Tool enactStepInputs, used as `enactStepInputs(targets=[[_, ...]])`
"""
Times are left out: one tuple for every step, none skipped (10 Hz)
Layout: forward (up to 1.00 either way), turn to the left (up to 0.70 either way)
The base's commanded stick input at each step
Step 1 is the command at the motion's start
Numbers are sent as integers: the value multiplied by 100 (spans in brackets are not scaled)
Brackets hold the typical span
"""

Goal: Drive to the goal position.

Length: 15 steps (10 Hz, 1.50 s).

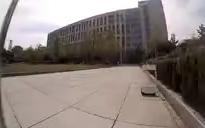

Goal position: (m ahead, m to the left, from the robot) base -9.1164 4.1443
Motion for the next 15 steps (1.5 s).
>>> enactStepInputs(targets=[[70,27],[70,27],[70,27],[70,27],[70,27],[70,27],[70,27],[43,34],[8,43],[0,45],[0,45],[0,45],[0,45],[0,45],[0,45]])
